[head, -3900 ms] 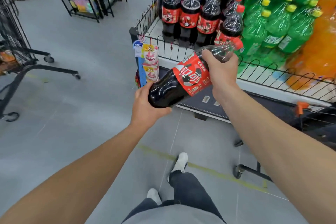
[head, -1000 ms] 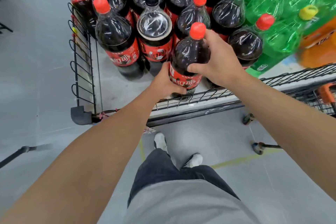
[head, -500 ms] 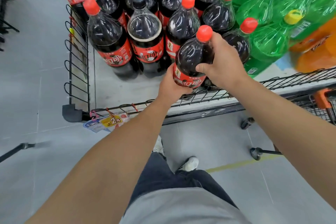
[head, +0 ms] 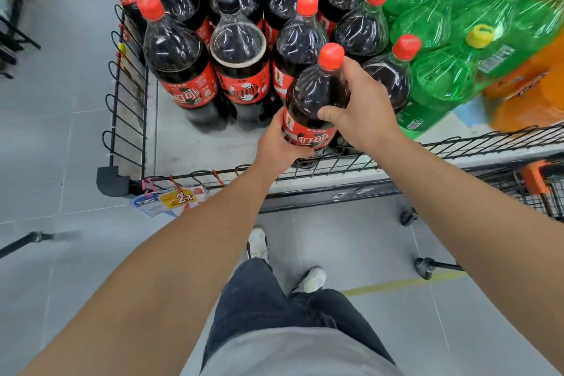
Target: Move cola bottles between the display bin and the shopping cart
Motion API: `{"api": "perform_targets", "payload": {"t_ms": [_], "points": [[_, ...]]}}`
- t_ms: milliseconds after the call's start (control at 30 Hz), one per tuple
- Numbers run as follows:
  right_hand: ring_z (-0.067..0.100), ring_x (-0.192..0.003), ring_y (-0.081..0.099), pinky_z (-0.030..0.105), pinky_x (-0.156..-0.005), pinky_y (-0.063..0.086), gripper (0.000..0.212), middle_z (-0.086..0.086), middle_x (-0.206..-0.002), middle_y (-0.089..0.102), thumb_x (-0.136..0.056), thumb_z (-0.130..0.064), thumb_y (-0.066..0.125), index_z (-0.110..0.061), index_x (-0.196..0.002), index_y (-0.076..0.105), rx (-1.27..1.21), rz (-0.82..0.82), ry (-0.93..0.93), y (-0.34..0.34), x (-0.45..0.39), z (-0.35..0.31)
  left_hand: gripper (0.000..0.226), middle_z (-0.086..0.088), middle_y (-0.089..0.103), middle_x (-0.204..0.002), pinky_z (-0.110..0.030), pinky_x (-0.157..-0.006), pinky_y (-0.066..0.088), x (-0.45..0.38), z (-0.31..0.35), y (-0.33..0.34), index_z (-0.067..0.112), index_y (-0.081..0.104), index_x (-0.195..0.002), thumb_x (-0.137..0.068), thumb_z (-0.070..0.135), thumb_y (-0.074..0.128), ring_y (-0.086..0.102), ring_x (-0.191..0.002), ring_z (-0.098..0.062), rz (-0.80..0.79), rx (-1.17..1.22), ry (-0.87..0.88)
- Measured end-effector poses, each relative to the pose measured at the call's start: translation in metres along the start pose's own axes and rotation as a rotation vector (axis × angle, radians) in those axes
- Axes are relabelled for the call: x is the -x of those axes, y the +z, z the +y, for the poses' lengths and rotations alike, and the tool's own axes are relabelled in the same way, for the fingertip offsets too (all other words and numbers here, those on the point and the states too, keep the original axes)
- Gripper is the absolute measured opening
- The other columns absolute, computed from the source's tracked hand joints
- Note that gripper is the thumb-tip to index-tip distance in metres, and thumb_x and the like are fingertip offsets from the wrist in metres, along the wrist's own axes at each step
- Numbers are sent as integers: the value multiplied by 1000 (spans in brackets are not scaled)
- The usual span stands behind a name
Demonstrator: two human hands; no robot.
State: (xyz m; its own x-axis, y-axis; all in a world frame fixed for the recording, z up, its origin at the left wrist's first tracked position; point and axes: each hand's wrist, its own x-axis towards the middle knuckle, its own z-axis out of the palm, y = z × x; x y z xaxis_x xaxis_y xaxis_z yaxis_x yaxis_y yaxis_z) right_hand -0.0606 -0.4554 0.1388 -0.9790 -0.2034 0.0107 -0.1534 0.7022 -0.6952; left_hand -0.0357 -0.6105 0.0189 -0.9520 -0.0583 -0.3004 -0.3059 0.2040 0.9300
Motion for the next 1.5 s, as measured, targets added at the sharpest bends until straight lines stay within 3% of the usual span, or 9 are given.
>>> {"api": "perform_targets", "payload": {"t_ms": [167,300,467,600,700,933,1000,1233,1500], "points": [[6,-112,50,12,-92,30,76,-15,-120,54,-80,-9,83,-18,-147,49,18,-29,-30,-1,-2,1,100,9,64,-123,-26,-98,51,2,-1,0,20,42,-146,-61,0,90,60,-105,4,24,-21,-4],[16,-127,55,18,-101,35,78,-2,-137,62,-79,-10,82,-18,-149,48,29,-48,-62,2,-3,1,102,9,63,-125,-29,-100,51,2,-3,-1,21,39,-148,-62,2,90,61,-112,-7,32,-36,-27],[19,-134,53,35,-115,40,80,-1,-145,57,-80,-14,83,-20,-150,45,49,-73,-85,0,-7,4,94,13,62,-121,-24,-99,51,12,5,-2,18,40,-148,-68,3,87,59,-109,4,39,-42,-27],[21,-134,50,25,-109,36,78,6,-144,54,-79,-20,79,-14,-149,45,48,11,-71,0,9,13,68,7,64,-116,-41,-105,48,38,21,-3,17,54,-136,-74,15,81,62,-115,-17,139,-127,-27],[23,-138,46,18,-106,30,81,11,-149,50,-81,-21,79,-10,-153,42,80,-45,-97,0,37,19,58,9,59,-114,-33,-100,50,72,35,-1,18,53,-138,-85,13,75,62,-105,-16,205,-218,-11],[29,-131,52,38,-107,45,67,12,-138,58,-81,-29,74,-12,-142,53,183,-138,-154,-15,112,27,56,-4,57,-140,-26,-99,43,159,46,8,16,52,-143,-90,19,71,57,-123,-22,228,-381,20],[31,-134,49,40,-109,43,70,13,-142,55,-84,-33,72,-10,-146,49,240,-169,-166,-20,136,28,57,-4,55,-144,-22,-97,39,182,44,12,17,50,-145,-91,22,69,55,-125,-22,202,-512,47],[31,-146,35,34,-125,15,77,13,-153,45,-91,-33,72,-5,-154,38,518,-256,-222,-39,226,39,66,-8,41,-156,-30,-115,27,255,24,29,12,40,-152,-94,32,66,37,-144,-23,99,-853,168],[34,-157,13,44,-128,12,77,7,-165,30,-97,-47,60,-14,-159,28,730,-253,-159,-67,327,56,73,-11,27,-163,-38,-119,26,334,22,59,16,31,-156,-95,40,62,27,-148,-30,21,-1055,297]]}}
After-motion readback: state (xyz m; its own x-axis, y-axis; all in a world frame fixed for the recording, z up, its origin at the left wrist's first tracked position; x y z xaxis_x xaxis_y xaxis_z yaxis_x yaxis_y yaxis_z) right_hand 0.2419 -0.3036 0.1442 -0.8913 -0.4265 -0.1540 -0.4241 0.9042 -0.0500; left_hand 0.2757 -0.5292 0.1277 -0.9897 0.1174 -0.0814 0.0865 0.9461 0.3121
